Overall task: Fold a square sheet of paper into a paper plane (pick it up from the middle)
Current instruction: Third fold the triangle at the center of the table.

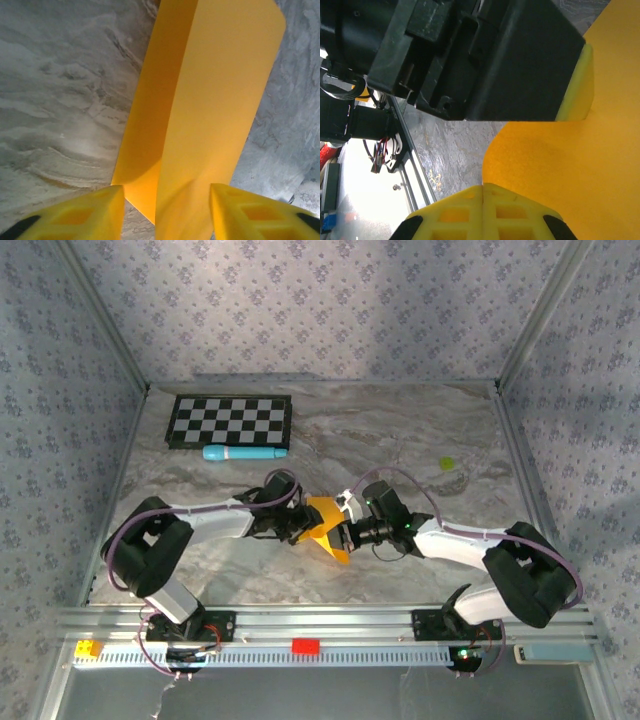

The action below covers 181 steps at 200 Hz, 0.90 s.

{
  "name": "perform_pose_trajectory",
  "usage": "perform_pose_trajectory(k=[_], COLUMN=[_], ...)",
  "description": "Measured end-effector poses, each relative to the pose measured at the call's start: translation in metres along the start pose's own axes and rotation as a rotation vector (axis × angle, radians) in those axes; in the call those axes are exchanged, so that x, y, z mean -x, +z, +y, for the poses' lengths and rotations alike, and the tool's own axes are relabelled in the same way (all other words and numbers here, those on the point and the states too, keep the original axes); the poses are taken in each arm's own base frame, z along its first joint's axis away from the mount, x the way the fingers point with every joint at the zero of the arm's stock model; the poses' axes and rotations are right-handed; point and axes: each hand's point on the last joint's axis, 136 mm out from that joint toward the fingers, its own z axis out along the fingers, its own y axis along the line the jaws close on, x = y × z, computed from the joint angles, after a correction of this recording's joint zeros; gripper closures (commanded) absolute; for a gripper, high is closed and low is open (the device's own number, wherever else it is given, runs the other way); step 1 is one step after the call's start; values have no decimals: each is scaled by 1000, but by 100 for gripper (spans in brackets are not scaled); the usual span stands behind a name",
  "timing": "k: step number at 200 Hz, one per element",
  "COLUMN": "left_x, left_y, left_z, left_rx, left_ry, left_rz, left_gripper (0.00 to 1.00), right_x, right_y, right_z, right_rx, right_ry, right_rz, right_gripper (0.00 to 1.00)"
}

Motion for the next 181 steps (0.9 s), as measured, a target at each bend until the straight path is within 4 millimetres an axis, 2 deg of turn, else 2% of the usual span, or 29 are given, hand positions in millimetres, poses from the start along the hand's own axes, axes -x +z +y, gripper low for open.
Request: perform_pose_trajectory(k=[30,57,116,132,181], left_x=[-1,1,2,3,4], left_y=[1,1,1,0,-2], left_z=[-3,-5,-6,-6,-8], left_rx=[-12,-18,-20,-21,-25], left_ry=[-6,-8,-10,-9,-7], left_rz=[2,-5,-11,-19,-27], left_gripper=[85,99,100,100,100], right_x=[-1,-5,-7,-5,-25], right_y=[1,2,-17,-21,0], right_z=[1,2,12,16,33], right_rx=[0,-15,-108,-164,-342], right_ry=[-4,-24,-119,-184,-456], right_rz=[5,31,21,-1,23], right_gripper=[91,74,57,48,43])
